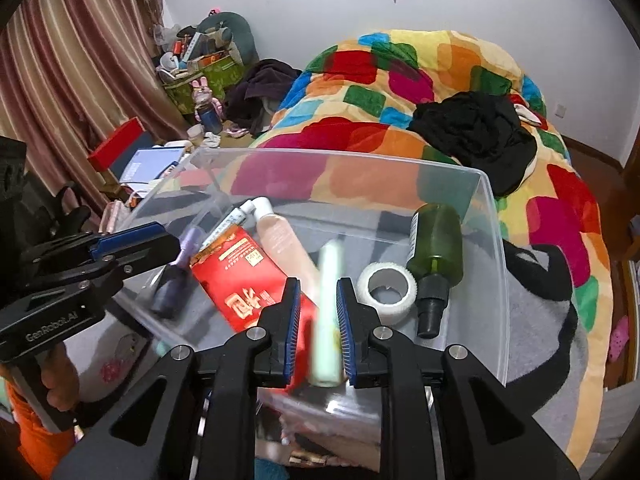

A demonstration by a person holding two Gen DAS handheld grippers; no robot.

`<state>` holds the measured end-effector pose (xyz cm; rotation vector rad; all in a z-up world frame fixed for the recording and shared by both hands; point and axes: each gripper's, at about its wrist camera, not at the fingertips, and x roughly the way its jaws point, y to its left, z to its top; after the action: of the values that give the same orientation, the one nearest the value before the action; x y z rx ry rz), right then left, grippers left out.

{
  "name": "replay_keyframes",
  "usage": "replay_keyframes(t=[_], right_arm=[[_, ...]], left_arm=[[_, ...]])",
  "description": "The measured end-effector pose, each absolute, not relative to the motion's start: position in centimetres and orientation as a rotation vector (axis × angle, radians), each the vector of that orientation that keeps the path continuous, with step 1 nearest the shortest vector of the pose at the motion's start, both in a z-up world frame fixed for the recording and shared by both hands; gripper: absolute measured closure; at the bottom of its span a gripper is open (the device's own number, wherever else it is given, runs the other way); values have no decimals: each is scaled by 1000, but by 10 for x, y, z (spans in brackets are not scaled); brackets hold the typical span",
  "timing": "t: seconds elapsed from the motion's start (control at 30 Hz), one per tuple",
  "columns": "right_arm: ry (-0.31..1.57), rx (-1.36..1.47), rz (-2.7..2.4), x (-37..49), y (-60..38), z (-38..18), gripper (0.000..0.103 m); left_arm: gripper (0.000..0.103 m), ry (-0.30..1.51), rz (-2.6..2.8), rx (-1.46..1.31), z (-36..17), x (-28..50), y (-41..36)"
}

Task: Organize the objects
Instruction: 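Release both items into the box and move the left gripper to the pink keychain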

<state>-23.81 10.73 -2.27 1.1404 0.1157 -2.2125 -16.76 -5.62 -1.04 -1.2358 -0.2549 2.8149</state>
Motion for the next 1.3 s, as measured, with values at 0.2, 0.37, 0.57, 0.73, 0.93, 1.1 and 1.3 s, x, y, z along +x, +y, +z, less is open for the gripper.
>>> replay_keyframes(t=[0.2, 0.37, 0.57, 0.73, 0.93, 1.1, 1.3], right_arm=[[127, 1085, -2236, -223, 118, -9, 75], [121, 1016, -2266, -206, 131, 6, 63], [111, 966, -2294, -184, 148, 14, 49], [107, 959, -2288, -166, 156, 11, 40], [136, 979, -2281, -147, 160, -2, 39], [109, 1037, -2249, -137, 162, -22, 38], [109, 1081, -2246, -134, 158, -40, 38]], left_arm=[[64, -217, 2836, -1175, 4, -148, -51], [34, -198, 2873, -1105, 17, -125, -51], [18, -156, 2926, -1076, 23, -98, -54], [13, -158, 2937, -1122, 12, -81, -61], [13, -140, 2936, -1246, -16, -61, -68], [13, -151, 2907, -1331, -40, -43, -73], [23, -150, 2880, -1379, -61, -34, -76]])
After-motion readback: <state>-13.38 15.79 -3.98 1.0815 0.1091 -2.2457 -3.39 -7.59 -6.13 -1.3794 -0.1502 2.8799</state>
